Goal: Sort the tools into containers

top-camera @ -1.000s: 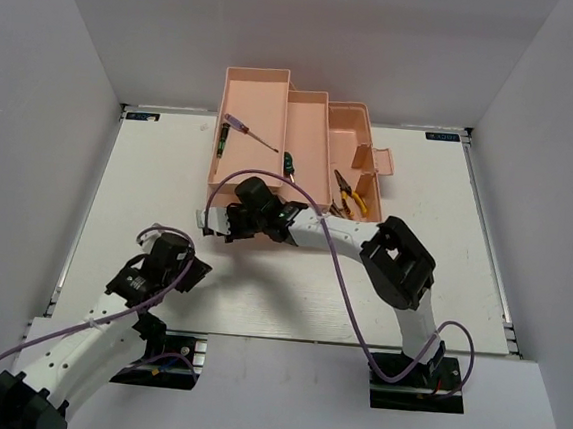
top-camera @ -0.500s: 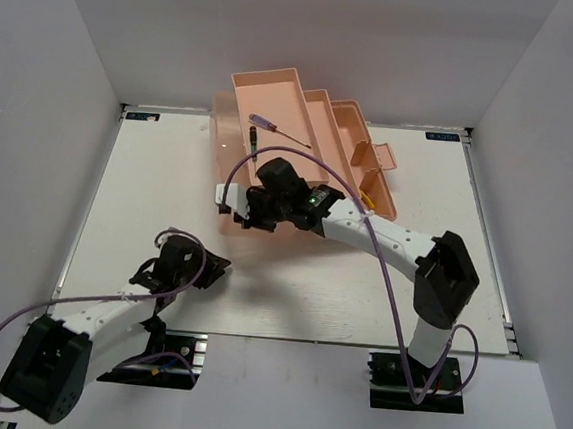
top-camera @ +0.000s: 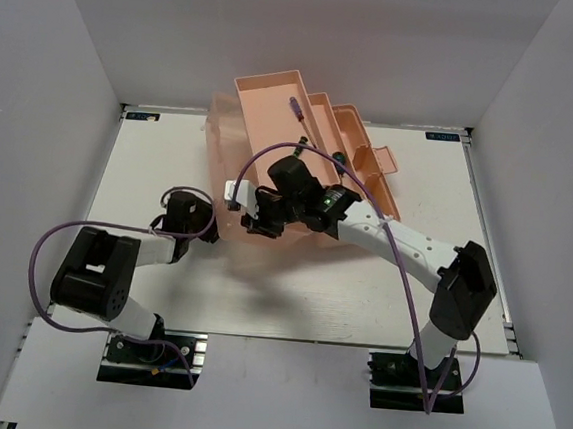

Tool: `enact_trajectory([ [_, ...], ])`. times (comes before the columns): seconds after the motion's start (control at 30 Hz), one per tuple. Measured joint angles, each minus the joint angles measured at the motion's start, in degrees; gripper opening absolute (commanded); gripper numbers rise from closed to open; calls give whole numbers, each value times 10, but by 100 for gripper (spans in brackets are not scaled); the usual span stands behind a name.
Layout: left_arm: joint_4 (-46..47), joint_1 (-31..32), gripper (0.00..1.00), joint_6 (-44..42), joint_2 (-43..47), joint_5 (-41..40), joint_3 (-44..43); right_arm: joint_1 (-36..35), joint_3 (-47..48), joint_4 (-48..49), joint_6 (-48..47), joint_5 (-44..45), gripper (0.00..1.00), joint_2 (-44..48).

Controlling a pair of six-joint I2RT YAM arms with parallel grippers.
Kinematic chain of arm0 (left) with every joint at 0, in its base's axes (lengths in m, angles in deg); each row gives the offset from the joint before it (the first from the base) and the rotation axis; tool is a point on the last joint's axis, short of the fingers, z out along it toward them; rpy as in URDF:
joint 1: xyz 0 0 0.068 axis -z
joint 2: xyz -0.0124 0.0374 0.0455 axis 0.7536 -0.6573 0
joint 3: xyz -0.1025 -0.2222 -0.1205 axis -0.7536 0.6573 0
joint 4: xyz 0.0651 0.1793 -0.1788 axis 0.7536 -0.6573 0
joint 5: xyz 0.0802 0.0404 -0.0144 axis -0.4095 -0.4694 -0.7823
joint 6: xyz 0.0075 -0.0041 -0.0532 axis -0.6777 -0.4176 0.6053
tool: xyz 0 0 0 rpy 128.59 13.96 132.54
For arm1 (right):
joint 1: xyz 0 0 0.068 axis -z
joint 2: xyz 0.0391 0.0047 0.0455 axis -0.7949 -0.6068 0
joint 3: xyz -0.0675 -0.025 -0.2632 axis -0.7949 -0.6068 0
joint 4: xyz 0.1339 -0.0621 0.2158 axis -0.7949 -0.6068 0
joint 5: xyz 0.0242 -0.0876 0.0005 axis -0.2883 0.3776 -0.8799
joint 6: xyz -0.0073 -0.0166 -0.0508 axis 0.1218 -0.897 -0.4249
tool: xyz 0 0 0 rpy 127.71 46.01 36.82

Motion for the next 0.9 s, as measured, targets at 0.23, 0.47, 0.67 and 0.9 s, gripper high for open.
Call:
enact_trajectory([
  [0.23,6,-28,51,-22,-36,25,-57,-3,1,-8,-29,-65,85,74],
  [0.47,6,-37,51,-30,-59,47,-65,8,-59,55,-67,-84,0,201],
  [0.67,-10,-50,51,-42,-80,57,-107,43,-12,183,-21,129,0,138],
  [0.9,-35,-58,51,-71,-108,75,-213,294,148,129,120,332,0,-15],
])
